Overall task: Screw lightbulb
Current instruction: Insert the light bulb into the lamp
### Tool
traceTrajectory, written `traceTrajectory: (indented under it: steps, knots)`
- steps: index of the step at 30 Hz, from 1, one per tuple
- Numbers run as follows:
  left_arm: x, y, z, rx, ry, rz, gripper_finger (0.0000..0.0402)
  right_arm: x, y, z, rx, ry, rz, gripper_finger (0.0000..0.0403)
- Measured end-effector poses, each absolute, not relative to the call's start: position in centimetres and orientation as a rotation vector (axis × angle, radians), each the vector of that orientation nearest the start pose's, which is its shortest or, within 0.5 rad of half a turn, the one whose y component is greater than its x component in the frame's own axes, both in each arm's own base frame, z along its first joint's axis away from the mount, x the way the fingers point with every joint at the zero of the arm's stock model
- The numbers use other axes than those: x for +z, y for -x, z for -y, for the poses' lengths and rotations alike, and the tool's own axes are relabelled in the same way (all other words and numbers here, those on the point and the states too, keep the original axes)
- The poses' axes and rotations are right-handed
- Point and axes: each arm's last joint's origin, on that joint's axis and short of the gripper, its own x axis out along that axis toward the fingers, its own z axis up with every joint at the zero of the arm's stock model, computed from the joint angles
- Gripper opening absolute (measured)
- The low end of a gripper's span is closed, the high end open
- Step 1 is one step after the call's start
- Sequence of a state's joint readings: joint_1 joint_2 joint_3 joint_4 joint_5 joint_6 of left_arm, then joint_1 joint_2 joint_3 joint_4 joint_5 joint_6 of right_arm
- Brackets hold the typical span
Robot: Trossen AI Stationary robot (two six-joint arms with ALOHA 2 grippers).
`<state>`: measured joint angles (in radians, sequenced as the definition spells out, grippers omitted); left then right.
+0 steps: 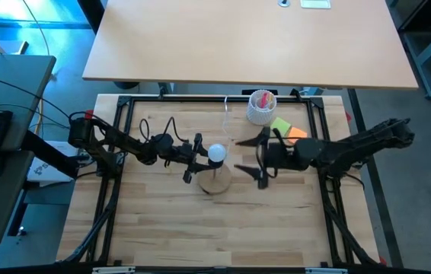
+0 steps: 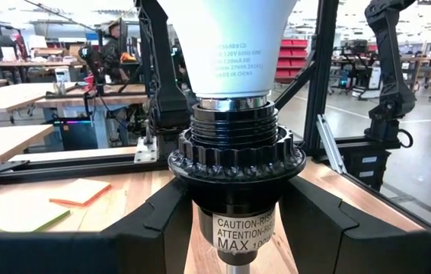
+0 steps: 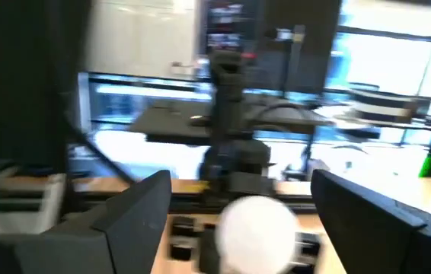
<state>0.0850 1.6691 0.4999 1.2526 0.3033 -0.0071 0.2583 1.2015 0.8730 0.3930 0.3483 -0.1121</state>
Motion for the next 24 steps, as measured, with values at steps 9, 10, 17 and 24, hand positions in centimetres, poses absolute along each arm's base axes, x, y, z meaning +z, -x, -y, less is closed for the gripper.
traceTrajectory:
  steps: [9,10,17,24]
  knots:
    - [17.2,-29.2,-1.6,-0.219,0.001,0.081,0.0159,34.0,-26.6,-4.5,-0.155,-0.018,0.121,0.0314]
    - [17.2,-29.2,-1.6,-0.218,0.005,0.08,0.0159,34.1,-26.4,-4.5,-0.149,-0.015,0.115,0.0314]
    - [17.1,-29.2,-1.6,-0.221,0.01,0.062,0.0159,35.2,-26.2,-2.4,-0.056,-0.087,0.202,0.0314]
    - [17.1,-29.2,-1.7,-0.211,0.015,0.061,0.0159,35.1,-26.3,0.8,0.146,-0.174,0.177,0.0315]
